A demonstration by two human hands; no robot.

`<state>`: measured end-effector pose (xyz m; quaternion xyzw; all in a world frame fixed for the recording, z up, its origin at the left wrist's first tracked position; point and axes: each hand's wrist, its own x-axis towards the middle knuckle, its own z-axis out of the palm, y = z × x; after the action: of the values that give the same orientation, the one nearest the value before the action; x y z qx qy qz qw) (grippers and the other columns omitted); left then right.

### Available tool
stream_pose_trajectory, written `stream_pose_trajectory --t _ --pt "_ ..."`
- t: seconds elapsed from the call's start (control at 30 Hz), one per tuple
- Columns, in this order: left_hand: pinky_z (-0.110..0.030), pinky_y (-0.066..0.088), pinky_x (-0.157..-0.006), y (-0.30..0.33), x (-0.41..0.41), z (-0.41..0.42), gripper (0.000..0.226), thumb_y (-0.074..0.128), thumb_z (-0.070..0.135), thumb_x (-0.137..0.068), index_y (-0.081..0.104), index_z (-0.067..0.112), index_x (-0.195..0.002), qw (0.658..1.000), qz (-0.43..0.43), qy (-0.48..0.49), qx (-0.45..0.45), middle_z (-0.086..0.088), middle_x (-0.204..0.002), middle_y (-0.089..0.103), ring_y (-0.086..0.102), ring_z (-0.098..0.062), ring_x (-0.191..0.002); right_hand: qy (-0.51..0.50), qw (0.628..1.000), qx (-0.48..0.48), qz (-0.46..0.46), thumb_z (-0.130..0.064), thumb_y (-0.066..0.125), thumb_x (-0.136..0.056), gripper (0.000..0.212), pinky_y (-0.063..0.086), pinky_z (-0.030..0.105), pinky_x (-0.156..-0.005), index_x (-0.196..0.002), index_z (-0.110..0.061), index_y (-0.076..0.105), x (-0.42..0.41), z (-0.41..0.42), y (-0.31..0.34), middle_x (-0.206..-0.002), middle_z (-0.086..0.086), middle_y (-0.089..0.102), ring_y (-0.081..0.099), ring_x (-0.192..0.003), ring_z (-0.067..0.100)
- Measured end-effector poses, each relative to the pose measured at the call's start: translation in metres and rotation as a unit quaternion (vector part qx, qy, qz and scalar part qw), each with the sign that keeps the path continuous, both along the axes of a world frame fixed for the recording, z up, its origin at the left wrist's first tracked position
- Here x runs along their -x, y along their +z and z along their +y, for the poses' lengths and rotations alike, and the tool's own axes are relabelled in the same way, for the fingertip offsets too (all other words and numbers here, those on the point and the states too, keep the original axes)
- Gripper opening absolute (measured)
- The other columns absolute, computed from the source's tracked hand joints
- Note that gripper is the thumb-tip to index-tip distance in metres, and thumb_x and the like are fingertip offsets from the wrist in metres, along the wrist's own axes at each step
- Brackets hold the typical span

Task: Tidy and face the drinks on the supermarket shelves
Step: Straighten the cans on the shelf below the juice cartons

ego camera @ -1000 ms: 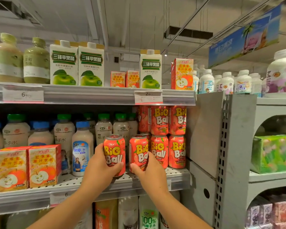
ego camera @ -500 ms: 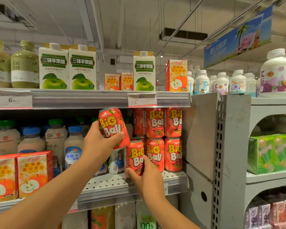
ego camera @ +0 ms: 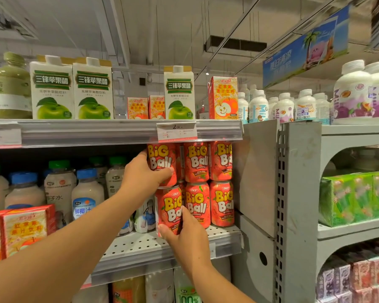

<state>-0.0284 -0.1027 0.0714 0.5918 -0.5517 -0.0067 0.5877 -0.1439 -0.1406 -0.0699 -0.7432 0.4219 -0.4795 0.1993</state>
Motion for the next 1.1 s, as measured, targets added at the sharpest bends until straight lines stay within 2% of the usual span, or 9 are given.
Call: stream_pose_trajectory --t 0.1,0.2,0.33,0.43,0.57,0.7,0.87,1.0,1.1 --pt "-0.018 0.044 -0.059 -0.002 0.003 -0.001 0.041 0.080 0.041 -0.072 0.052 0.034 -0.101 0.999 -0.024 0.023 -0.002 0.018 -0.088 0.060 0.057 -0.001 -0.081 -0.003 1.000 0.004 0.002 -0.068 0.060 -0.081 0.088 0.041 0.028 -0.107 -0.151 -0.024 0.030 0.000 0.001 0.000 -0.143 -0.011 0.049 0.045 -0.131 0.010" --pt "-0.025 0.048 -0.067 -0.002 0.007 -0.002 0.044 0.080 0.045 -0.072 0.053 0.032 -0.104 0.998 -0.035 0.043 -0.008 0.012 -0.094 0.061 0.058 -0.009 -0.086 -0.004 1.000 0.008 -0.001 -0.067 0.060 -0.081 0.085 0.040 0.025 -0.103 -0.149 -0.025 0.033 -0.001 0.002 0.001 -0.138 -0.013 0.052 0.047 -0.128 0.009" --pt "-0.033 0.052 -0.077 -0.003 0.015 -0.005 0.056 0.078 0.048 -0.073 0.056 0.022 -0.117 0.996 -0.055 0.075 -0.011 0.004 -0.106 0.065 0.061 -0.016 -0.094 -0.004 1.000 0.007 0.001 -0.067 0.061 -0.080 0.086 0.039 0.024 -0.103 -0.149 -0.024 0.033 0.000 0.001 0.002 -0.138 -0.014 0.052 0.047 -0.129 0.009" --pt "-0.039 0.055 -0.082 -0.004 0.017 -0.006 0.056 0.076 0.050 -0.074 0.055 0.020 -0.116 0.994 -0.068 0.083 -0.019 0.001 -0.108 0.066 0.063 -0.021 -0.099 -0.003 1.000 0.013 0.000 -0.067 0.062 -0.080 0.085 0.038 0.021 -0.100 -0.148 -0.024 0.035 0.000 0.002 0.002 -0.139 -0.013 0.052 0.046 -0.129 0.008" --pt "-0.033 0.053 -0.076 -0.005 0.013 -0.005 0.042 0.074 0.039 -0.075 0.053 0.028 -0.110 0.997 -0.056 0.046 -0.021 0.008 -0.099 0.063 0.062 -0.017 -0.097 -0.002 1.000 0.007 -0.005 -0.067 0.062 -0.079 0.085 0.038 0.021 -0.099 -0.148 -0.025 0.035 0.001 0.002 0.002 -0.138 -0.014 0.053 0.047 -0.128 0.007" --pt "-0.038 0.054 -0.082 -0.014 0.014 -0.006 0.055 0.076 0.039 -0.076 0.049 0.024 -0.121 0.996 -0.058 0.065 -0.001 0.001 -0.112 0.062 0.060 -0.019 -0.102 -0.005 1.000 0.004 -0.009 -0.067 0.062 -0.079 0.083 0.041 0.020 -0.095 -0.146 -0.025 0.038 -0.001 0.003 0.002 -0.132 -0.015 0.056 0.051 -0.123 0.007" --pt "-0.028 0.042 -0.070 -0.022 0.016 -0.010 0.060 0.071 0.045 -0.079 0.044 0.022 -0.127 0.992 -0.076 0.101 0.006 -0.002 -0.115 0.058 0.050 -0.012 -0.092 -0.015 1.000 0.015 0.000 -0.065 0.063 -0.081 0.078 0.036 0.015 -0.088 -0.144 -0.026 0.040 -0.001 0.003 0.002 -0.132 -0.013 0.056 0.050 -0.122 0.007" --pt "-0.042 0.053 -0.085 -0.014 0.012 -0.008 0.059 0.073 0.044 -0.078 0.047 0.021 -0.126 0.991 -0.098 0.084 -0.029 -0.005 -0.117 0.061 0.059 -0.024 -0.105 -0.024 0.999 0.024 0.007 -0.065 0.062 -0.081 0.081 0.038 0.020 -0.096 -0.146 -0.023 0.038 -0.002 0.004 0.002 -0.135 -0.010 0.055 0.049 -0.125 0.010" --pt "-0.041 0.055 -0.084 -0.008 0.009 -0.004 0.052 0.076 0.041 -0.077 0.054 0.021 -0.119 0.990 -0.115 0.070 -0.039 -0.002 -0.113 0.066 0.062 -0.022 -0.103 -0.034 0.999 0.025 0.010 -0.066 0.062 -0.080 0.081 0.043 0.024 -0.098 -0.146 -0.022 0.039 -0.004 0.005 0.003 -0.133 -0.009 0.057 0.051 -0.123 0.012"
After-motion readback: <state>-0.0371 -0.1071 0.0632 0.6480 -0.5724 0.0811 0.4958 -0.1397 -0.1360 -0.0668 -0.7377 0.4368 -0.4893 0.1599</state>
